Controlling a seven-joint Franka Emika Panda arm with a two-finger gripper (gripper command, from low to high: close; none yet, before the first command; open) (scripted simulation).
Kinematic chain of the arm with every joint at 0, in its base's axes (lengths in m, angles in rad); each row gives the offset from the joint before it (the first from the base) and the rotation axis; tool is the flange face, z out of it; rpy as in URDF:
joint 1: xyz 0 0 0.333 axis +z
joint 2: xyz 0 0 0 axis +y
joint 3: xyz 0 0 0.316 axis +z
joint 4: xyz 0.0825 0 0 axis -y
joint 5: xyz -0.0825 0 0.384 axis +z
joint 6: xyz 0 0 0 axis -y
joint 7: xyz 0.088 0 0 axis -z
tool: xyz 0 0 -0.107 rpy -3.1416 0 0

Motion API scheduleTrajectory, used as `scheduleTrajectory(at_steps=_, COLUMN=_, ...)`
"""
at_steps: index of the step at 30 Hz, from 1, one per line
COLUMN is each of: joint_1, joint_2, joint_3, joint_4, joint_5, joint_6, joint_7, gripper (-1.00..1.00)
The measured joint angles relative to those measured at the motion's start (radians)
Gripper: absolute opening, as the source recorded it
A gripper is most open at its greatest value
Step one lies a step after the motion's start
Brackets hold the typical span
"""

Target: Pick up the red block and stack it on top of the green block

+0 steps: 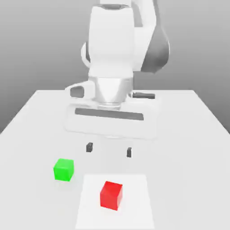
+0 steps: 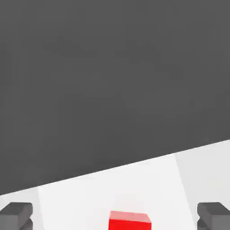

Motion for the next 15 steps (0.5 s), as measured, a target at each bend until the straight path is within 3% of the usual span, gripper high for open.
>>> scheduleTrajectory(at_steps=8, joint_1=0.013, joint_2=0.289, joint_3=-0.019, joint_4=-0.03, joint_5=-0.012, joint_6=0.207, joint_7=0.048, gripper=0.0)
scheduleTrajectory(at_steps=9, joint_1=0.017, joint_2=0.323, joint_3=-0.025, joint_4=-0.025, joint_5=-0.017, joint_6=0.236, joint_7=0.053, gripper=-1.0)
scheduleTrajectory(at_steps=15, joint_1=0.019, joint_2=0.34, joint_3=-0.027, joint_4=-0.022, joint_5=-0.023, joint_6=0.251, joint_7=0.057, gripper=-1.0)
